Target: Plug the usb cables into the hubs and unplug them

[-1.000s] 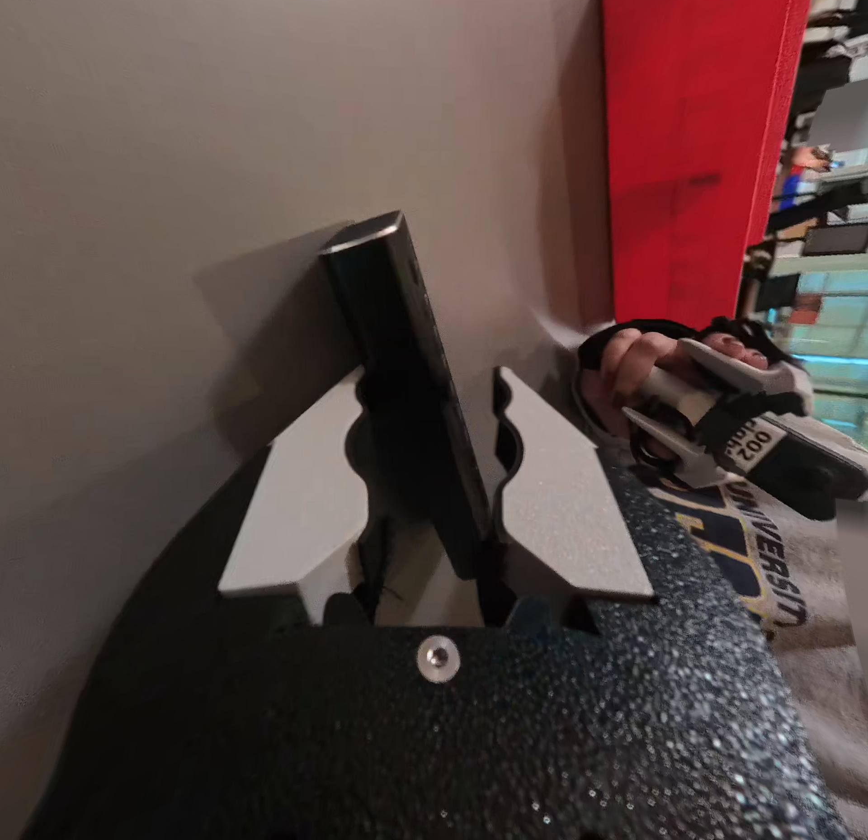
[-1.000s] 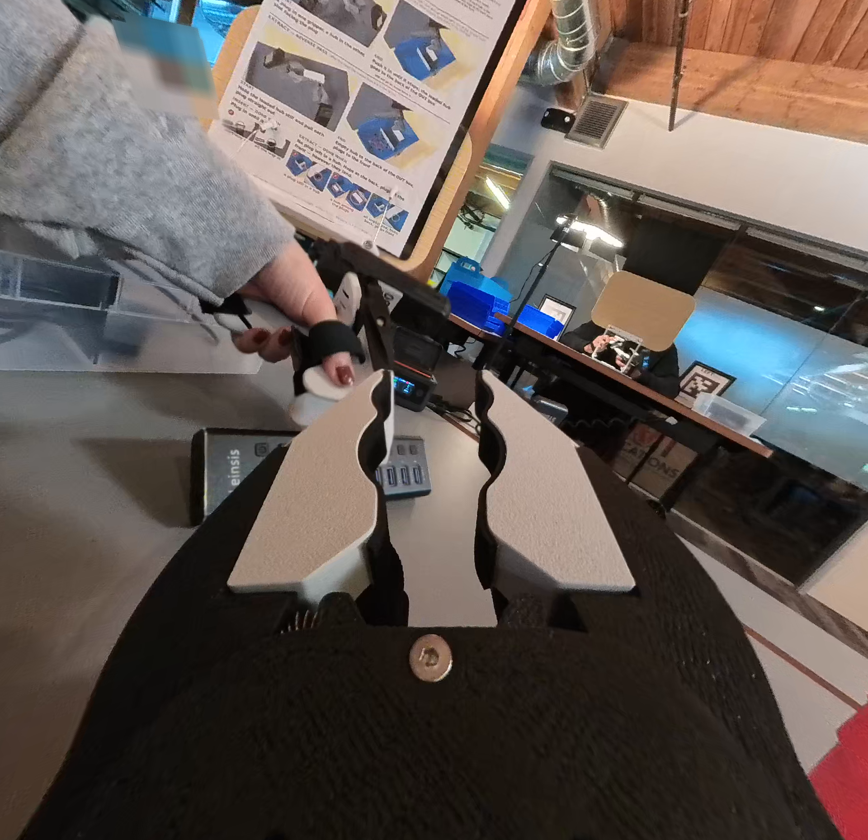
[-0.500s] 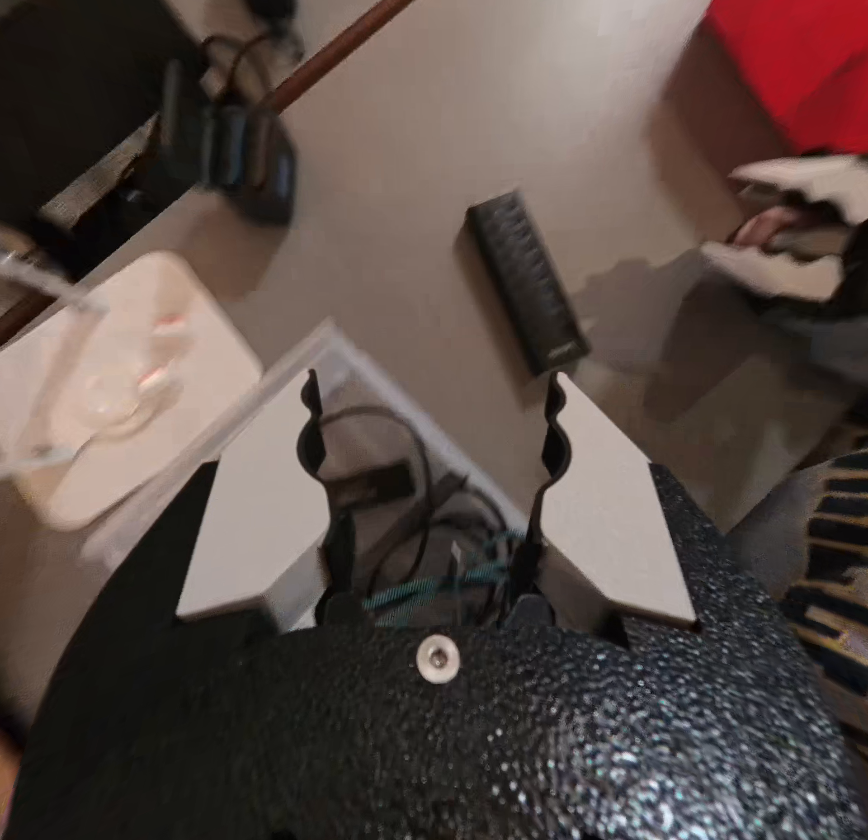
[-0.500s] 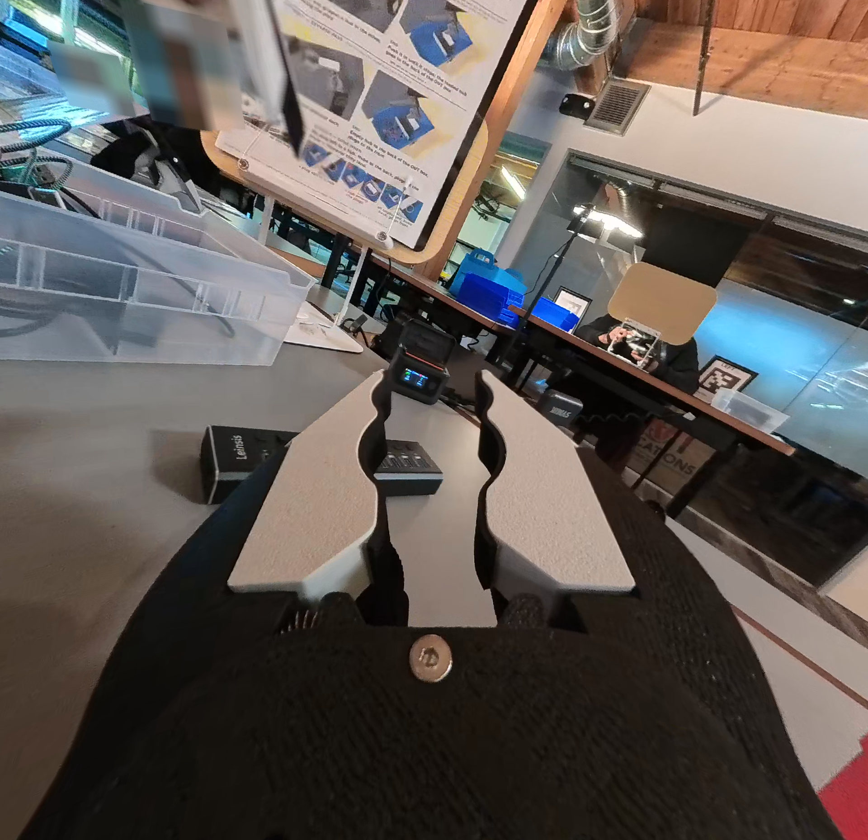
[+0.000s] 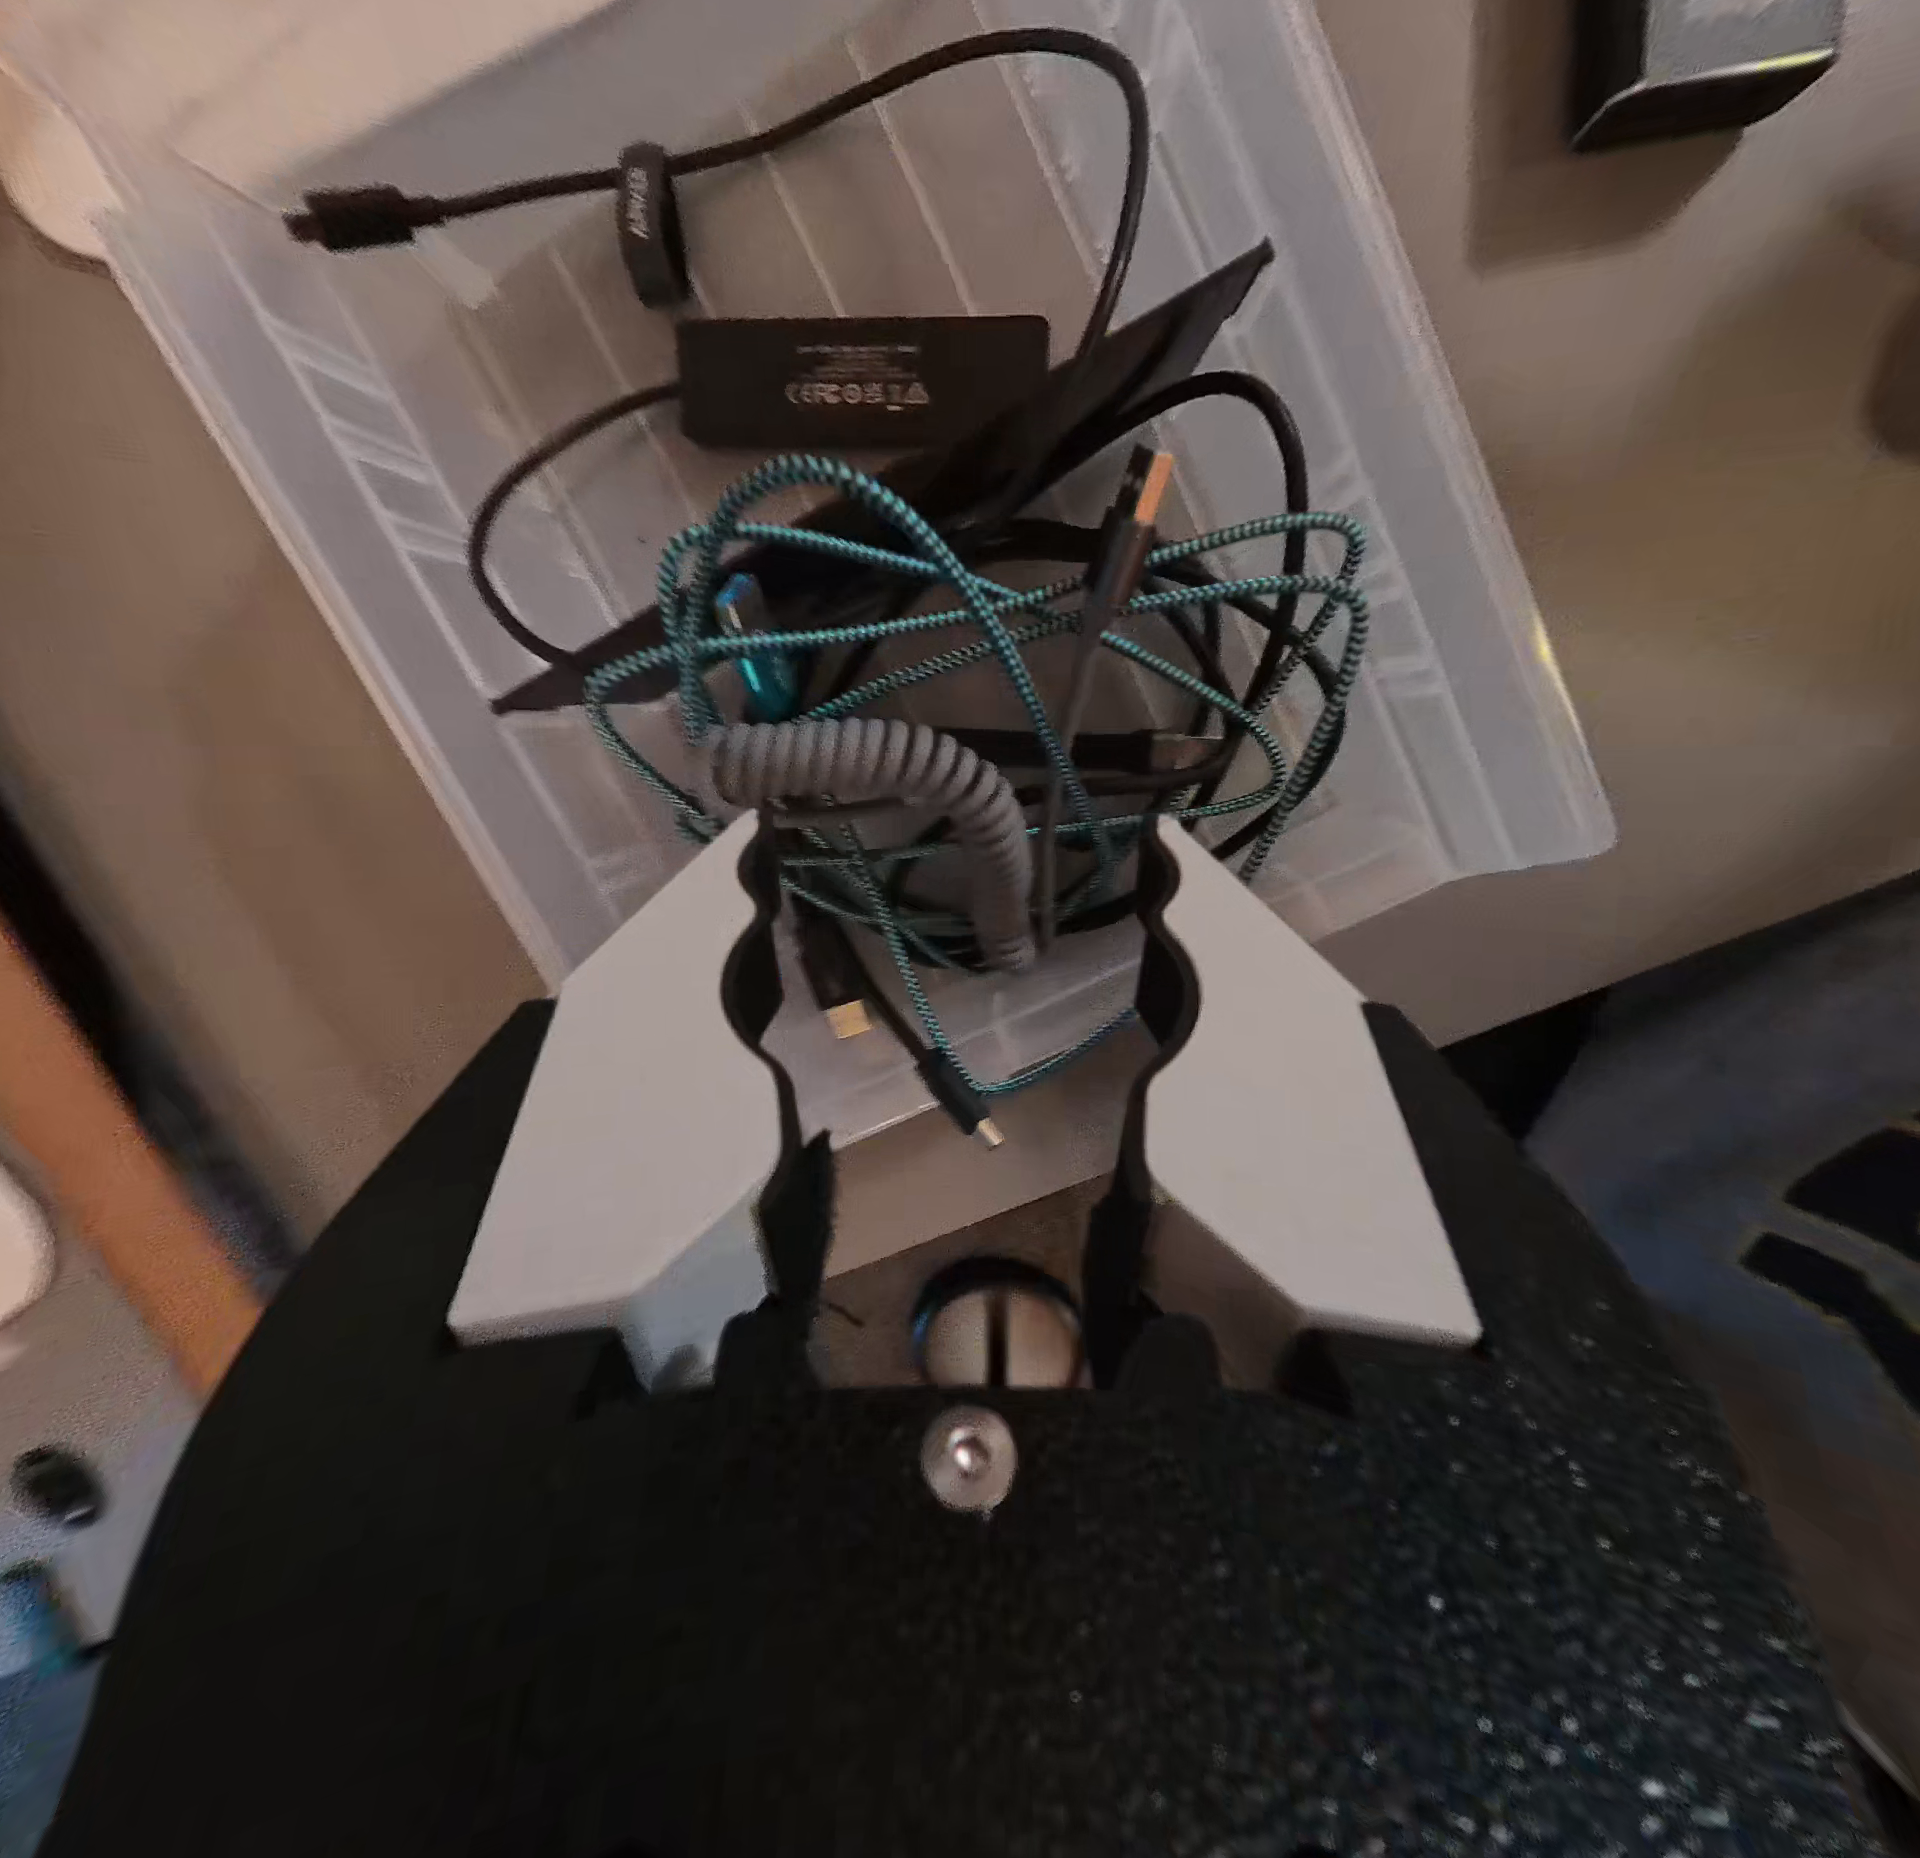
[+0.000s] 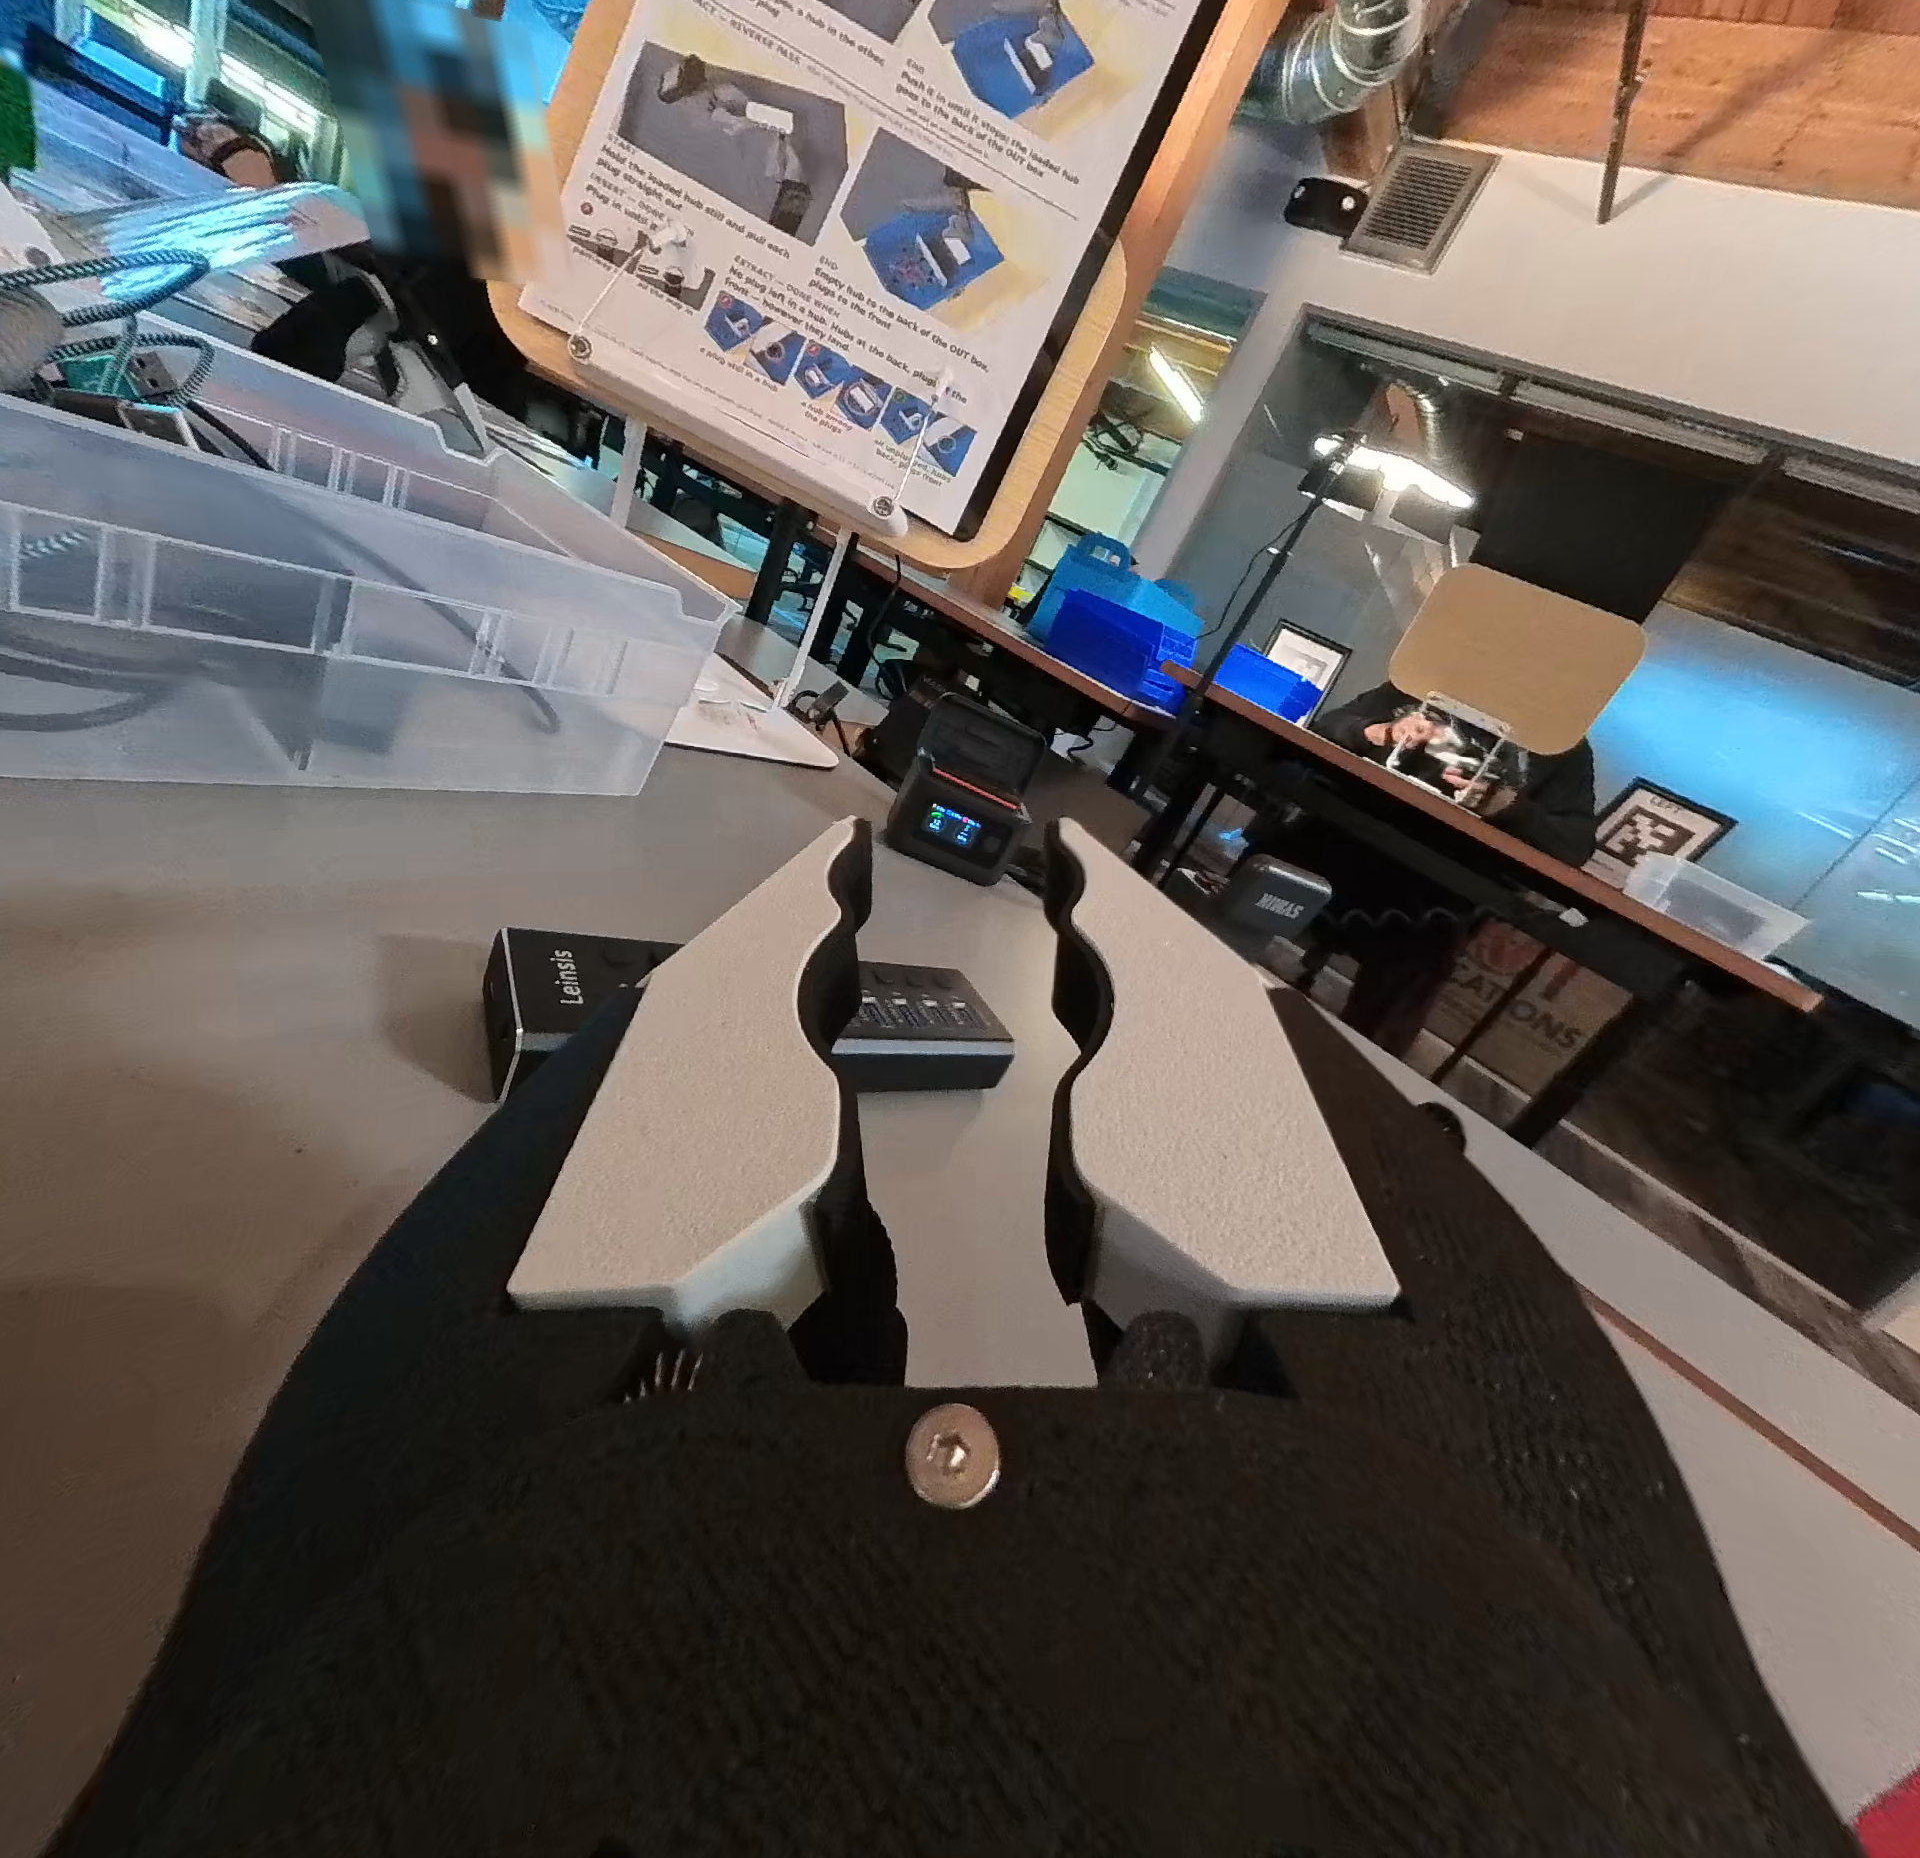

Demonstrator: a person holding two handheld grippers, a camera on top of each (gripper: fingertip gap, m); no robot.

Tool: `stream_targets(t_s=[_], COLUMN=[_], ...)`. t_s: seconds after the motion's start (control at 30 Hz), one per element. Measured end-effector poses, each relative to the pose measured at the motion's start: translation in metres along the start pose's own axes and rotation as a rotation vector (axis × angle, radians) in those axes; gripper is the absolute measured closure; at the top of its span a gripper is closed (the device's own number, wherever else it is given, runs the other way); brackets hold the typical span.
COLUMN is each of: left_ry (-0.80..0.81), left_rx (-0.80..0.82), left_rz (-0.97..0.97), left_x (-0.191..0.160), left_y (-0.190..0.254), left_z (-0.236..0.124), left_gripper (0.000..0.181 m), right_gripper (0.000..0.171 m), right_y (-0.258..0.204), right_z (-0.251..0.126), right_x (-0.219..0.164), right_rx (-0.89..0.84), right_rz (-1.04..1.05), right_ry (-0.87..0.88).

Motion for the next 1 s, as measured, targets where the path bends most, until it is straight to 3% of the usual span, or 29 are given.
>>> stream_targets(t_s=[0.13,0.3,0.43,0.6,0.7,0.83,1.0], left_ry=[0.075,0.24,0.338,0.29,0.302,0.339,0.434], left_rx=[-0.111,-0.121,-0.109,-0.159,-0.163,-0.013,0.175], left_rz=[-0.086,-0.116,-0.065,-0.095,-0.056,0.059,0.132], left_x=[-0.006,0.005,0.013,0.01,0.01,0.017,0.038], left_y=[0.012,0.016,0.02,0.025,0.027,0.014,-0.004], left_z=[0.016,0.025,0.024,0.033,0.033,0.009,-0.054], left_gripper=[0.122,0.137,0.16,0.164,0.181,0.181,0.181], right_gripper=[0.14,0.14,0.14,0.14,0.141,0.141,0.141], right_y=[-0.002,-0.003,-0.003,-0.002,0.001,0.0,-0.004], right_z=[0.0,-0.001,-0.001,-0.001,-0.002,-0.002,-0.001], right_x=[-0.001,-0.001,-0.001,-0.005,-0.006,-0.006,-0.006], right_rx=[0.01,0.016,0.02,0.018,0.012,0.018,0.03], right_rz=[0.004,0.001,0.005,0.007,0.037,0.038,0.034], right_ry=[-0.004,-0.007,-0.008,-0.023,-0.026,-0.027,-0.028])
Point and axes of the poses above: each gripper's, where its closed fingertips meet, z out along the fingers, x out of its top, y = z × x across the jaws, the point moved 1 cm from there along -z, back along the fingers
